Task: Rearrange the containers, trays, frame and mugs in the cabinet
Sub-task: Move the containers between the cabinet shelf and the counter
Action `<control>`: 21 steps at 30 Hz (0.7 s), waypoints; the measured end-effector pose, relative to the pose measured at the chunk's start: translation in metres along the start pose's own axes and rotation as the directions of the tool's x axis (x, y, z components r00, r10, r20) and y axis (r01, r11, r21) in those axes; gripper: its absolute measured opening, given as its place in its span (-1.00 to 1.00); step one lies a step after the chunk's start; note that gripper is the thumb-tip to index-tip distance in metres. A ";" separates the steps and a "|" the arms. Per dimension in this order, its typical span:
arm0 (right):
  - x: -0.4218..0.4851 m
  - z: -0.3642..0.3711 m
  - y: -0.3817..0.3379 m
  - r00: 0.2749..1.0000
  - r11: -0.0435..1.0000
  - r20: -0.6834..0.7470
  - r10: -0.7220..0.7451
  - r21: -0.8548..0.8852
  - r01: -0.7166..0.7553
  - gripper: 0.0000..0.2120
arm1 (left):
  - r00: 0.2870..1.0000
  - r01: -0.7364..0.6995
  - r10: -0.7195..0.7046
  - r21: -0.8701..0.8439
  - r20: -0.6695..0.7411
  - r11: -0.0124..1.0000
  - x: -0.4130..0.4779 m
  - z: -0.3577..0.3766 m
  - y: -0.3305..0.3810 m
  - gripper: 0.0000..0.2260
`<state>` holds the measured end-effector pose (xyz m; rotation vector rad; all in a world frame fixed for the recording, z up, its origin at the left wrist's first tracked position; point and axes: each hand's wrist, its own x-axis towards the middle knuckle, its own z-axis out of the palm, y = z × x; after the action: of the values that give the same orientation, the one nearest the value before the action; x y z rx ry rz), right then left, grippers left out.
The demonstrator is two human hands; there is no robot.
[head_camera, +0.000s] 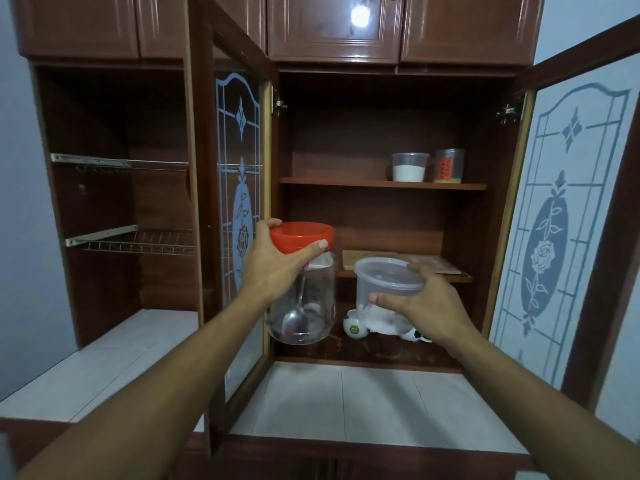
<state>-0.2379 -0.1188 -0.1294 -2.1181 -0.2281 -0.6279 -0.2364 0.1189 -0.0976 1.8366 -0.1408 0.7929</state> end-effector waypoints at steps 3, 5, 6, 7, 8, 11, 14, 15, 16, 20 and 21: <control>-0.018 0.000 -0.002 1.000 1.000 0.011 0.008 -0.015 -0.007 -0.16 | 1.000 0.025 -0.025 -0.006 0.010 1.000 -0.018 -0.009 0.000 -0.22; -0.028 0.001 -0.004 1.000 1.000 0.014 0.006 -0.012 -0.006 -0.20 | 0.999 0.031 -0.031 -0.010 0.021 0.999 -0.029 -0.016 0.001 -0.22; -0.034 0.002 -0.005 1.000 1.000 0.014 -0.004 -0.018 0.004 -0.21 | 0.999 0.030 -0.029 -0.011 0.024 0.999 -0.034 -0.020 0.001 -0.23; -0.040 0.004 -0.008 1.000 1.000 0.007 -0.012 -0.026 0.012 -0.21 | 0.999 0.026 -0.026 -0.012 0.030 1.000 -0.040 -0.026 0.001 -0.23; -0.046 0.006 -0.010 1.000 1.000 -0.002 -0.007 -0.029 0.007 -0.20 | 0.999 0.023 -0.023 -0.010 0.038 1.000 -0.046 -0.031 0.002 -0.24; -0.067 0.012 -0.016 1.000 0.999 -0.010 0.022 -0.044 -0.023 -0.10 | 0.998 0.019 -0.017 -0.022 0.063 1.000 -0.061 -0.047 0.000 -0.25; -0.090 0.019 -0.026 0.998 0.997 -0.019 0.062 -0.043 -0.063 -0.06 | 0.996 0.019 -0.018 -0.018 0.087 1.000 -0.074 -0.065 -0.005 -0.24; -0.097 0.022 -0.029 0.997 0.996 -0.023 0.070 -0.047 -0.071 -0.06 | 0.995 0.022 -0.020 -0.013 0.095 1.000 -0.079 -0.072 -0.006 -0.24; -0.104 0.025 -0.033 0.997 0.996 -0.028 0.074 -0.052 -0.075 -0.06 | 0.995 0.020 -0.018 -0.016 0.103 1.000 -0.083 -0.079 -0.007 -0.24; -0.129 0.035 -0.042 0.994 0.992 -0.039 0.107 -0.065 -0.109 -0.01 | 0.991 0.028 -0.022 -0.041 0.130 0.999 -0.098 -0.102 -0.009 -0.23; -0.134 0.036 -0.045 0.993 0.992 -0.042 0.110 -0.063 -0.112 -0.01 | 0.991 0.028 -0.023 -0.039 0.134 0.999 -0.101 -0.109 -0.010 -0.23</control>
<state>-0.3571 -0.0538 -0.1835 -2.1626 -0.0686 -0.6169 -0.3589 0.1905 -0.1423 1.8496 -0.2172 0.6450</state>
